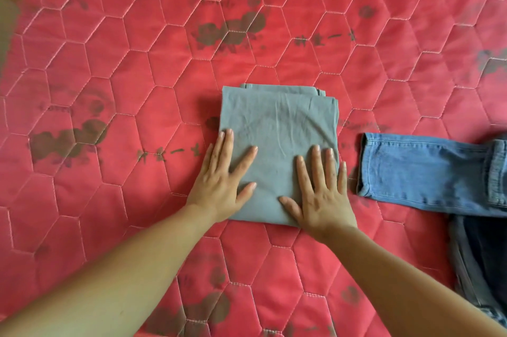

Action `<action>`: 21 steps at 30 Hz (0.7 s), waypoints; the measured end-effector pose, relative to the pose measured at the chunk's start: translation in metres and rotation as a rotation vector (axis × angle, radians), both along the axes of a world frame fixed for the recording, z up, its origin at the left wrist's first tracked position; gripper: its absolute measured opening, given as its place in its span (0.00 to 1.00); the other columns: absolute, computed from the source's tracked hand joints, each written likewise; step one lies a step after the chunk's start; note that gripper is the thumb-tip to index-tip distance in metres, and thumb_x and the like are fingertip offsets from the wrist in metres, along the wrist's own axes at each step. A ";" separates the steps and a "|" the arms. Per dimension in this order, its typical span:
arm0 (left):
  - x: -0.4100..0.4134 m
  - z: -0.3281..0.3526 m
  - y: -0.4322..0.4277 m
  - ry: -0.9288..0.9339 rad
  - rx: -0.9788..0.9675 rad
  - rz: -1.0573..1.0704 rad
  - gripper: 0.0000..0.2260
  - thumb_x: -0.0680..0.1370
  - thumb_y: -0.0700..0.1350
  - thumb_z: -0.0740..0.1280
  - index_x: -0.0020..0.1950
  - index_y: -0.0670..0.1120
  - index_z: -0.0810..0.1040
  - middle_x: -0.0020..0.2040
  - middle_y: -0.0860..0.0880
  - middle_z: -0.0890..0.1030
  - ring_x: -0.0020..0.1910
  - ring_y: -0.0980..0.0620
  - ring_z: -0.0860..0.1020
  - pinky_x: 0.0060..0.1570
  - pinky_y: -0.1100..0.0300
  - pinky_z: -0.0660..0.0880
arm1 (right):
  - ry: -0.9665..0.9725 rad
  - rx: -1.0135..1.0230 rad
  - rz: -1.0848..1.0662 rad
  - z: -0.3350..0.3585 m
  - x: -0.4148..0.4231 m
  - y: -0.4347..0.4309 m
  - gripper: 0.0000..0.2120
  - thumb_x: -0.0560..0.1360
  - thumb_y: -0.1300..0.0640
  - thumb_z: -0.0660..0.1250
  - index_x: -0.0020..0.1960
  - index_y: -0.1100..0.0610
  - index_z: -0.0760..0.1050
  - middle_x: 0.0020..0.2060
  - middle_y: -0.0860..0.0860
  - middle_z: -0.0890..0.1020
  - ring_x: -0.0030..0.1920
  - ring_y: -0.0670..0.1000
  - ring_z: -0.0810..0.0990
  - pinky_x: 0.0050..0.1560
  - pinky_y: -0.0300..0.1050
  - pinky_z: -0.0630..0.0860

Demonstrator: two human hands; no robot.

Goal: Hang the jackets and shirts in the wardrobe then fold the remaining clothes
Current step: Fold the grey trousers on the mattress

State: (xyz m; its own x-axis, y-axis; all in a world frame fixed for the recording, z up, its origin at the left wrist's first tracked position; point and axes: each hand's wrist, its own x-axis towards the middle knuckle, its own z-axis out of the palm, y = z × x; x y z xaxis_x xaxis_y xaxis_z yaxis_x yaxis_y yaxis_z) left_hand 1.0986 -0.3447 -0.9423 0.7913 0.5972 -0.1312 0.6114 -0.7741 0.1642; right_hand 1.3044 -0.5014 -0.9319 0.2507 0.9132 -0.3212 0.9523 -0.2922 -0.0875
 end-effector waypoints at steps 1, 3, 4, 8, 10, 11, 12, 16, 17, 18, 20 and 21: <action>0.002 0.003 -0.001 0.020 0.006 0.006 0.34 0.79 0.62 0.57 0.82 0.52 0.52 0.81 0.33 0.45 0.81 0.36 0.44 0.75 0.36 0.56 | -0.003 0.011 -0.011 0.003 -0.001 0.002 0.43 0.78 0.29 0.47 0.83 0.56 0.50 0.81 0.61 0.44 0.80 0.65 0.41 0.74 0.74 0.51; 0.004 0.007 0.000 0.049 0.056 0.003 0.35 0.79 0.64 0.55 0.83 0.54 0.50 0.81 0.35 0.44 0.81 0.37 0.44 0.75 0.33 0.54 | -0.009 0.068 -0.023 0.011 0.000 0.010 0.41 0.79 0.30 0.49 0.83 0.55 0.50 0.81 0.62 0.45 0.81 0.64 0.42 0.74 0.75 0.49; 0.006 0.011 0.006 0.040 0.087 -0.010 0.34 0.79 0.65 0.55 0.83 0.55 0.49 0.82 0.36 0.45 0.81 0.37 0.45 0.74 0.31 0.52 | -0.012 0.114 -0.025 0.016 0.004 0.020 0.41 0.79 0.31 0.50 0.83 0.54 0.50 0.81 0.61 0.45 0.81 0.64 0.43 0.74 0.75 0.48; 0.047 0.018 0.059 -0.043 0.183 -0.031 0.32 0.82 0.62 0.53 0.83 0.54 0.47 0.82 0.36 0.49 0.81 0.37 0.50 0.75 0.31 0.51 | -0.088 0.169 -0.043 0.027 0.033 0.100 0.38 0.81 0.34 0.50 0.83 0.52 0.46 0.81 0.60 0.42 0.81 0.63 0.40 0.75 0.73 0.42; 0.074 0.018 0.085 -0.030 0.152 0.012 0.32 0.82 0.62 0.51 0.83 0.53 0.48 0.82 0.36 0.48 0.81 0.38 0.48 0.76 0.33 0.48 | -0.123 0.125 -0.058 0.024 0.049 0.132 0.39 0.81 0.31 0.47 0.83 0.52 0.44 0.81 0.59 0.41 0.80 0.63 0.38 0.75 0.73 0.41; 0.082 0.015 0.092 -0.015 0.120 0.030 0.32 0.82 0.63 0.50 0.83 0.53 0.47 0.82 0.37 0.47 0.81 0.39 0.46 0.76 0.33 0.47 | -0.126 0.104 -0.070 0.019 0.053 0.139 0.39 0.80 0.30 0.44 0.83 0.52 0.44 0.81 0.59 0.41 0.80 0.62 0.37 0.75 0.72 0.40; 0.087 0.009 0.096 -0.004 0.084 0.047 0.32 0.82 0.64 0.49 0.83 0.53 0.47 0.82 0.39 0.46 0.81 0.40 0.44 0.76 0.34 0.47 | -0.115 0.093 -0.078 0.013 0.056 0.142 0.40 0.79 0.28 0.41 0.83 0.52 0.44 0.82 0.58 0.42 0.81 0.61 0.37 0.75 0.72 0.40; 0.086 -0.006 0.101 -0.004 -0.038 0.080 0.33 0.80 0.65 0.48 0.83 0.54 0.48 0.83 0.42 0.48 0.82 0.42 0.45 0.78 0.39 0.47 | -0.029 0.092 -0.093 -0.001 0.058 0.143 0.41 0.78 0.27 0.39 0.83 0.50 0.46 0.82 0.57 0.51 0.81 0.61 0.42 0.77 0.70 0.43; 0.086 -0.005 0.103 -0.006 -0.045 0.075 0.33 0.80 0.65 0.48 0.83 0.54 0.49 0.83 0.42 0.50 0.82 0.42 0.46 0.78 0.40 0.46 | -0.021 0.095 -0.092 -0.001 0.058 0.144 0.40 0.78 0.27 0.39 0.83 0.50 0.46 0.82 0.57 0.52 0.81 0.61 0.44 0.77 0.69 0.44; 0.088 -0.004 0.105 -0.009 -0.047 0.067 0.33 0.80 0.64 0.48 0.83 0.54 0.50 0.82 0.42 0.51 0.81 0.42 0.47 0.79 0.41 0.46 | -0.018 0.099 -0.093 0.000 0.059 0.145 0.40 0.78 0.27 0.39 0.83 0.50 0.46 0.81 0.57 0.53 0.81 0.60 0.45 0.77 0.69 0.45; 0.090 0.000 0.107 -0.013 -0.044 0.056 0.32 0.80 0.64 0.48 0.83 0.53 0.51 0.82 0.42 0.52 0.82 0.42 0.47 0.79 0.42 0.46 | -0.016 0.111 -0.096 0.003 0.060 0.145 0.40 0.78 0.28 0.39 0.83 0.49 0.47 0.81 0.57 0.54 0.81 0.61 0.48 0.77 0.68 0.46; 0.090 0.001 0.107 -0.012 -0.042 0.051 0.32 0.80 0.64 0.48 0.83 0.53 0.51 0.82 0.42 0.52 0.82 0.42 0.47 0.79 0.43 0.47 | -0.018 0.113 -0.097 0.004 0.060 0.144 0.39 0.79 0.28 0.40 0.83 0.49 0.47 0.81 0.57 0.55 0.80 0.61 0.50 0.77 0.68 0.48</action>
State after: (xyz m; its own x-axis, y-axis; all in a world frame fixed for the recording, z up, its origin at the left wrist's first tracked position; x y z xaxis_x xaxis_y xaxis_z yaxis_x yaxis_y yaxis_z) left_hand 1.1888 -0.2381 -0.9415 0.7615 0.6310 -0.1480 0.6478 -0.7342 0.2034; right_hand 1.3639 -0.3572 -0.9279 0.3443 0.9145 -0.2126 0.9218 -0.3722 -0.1085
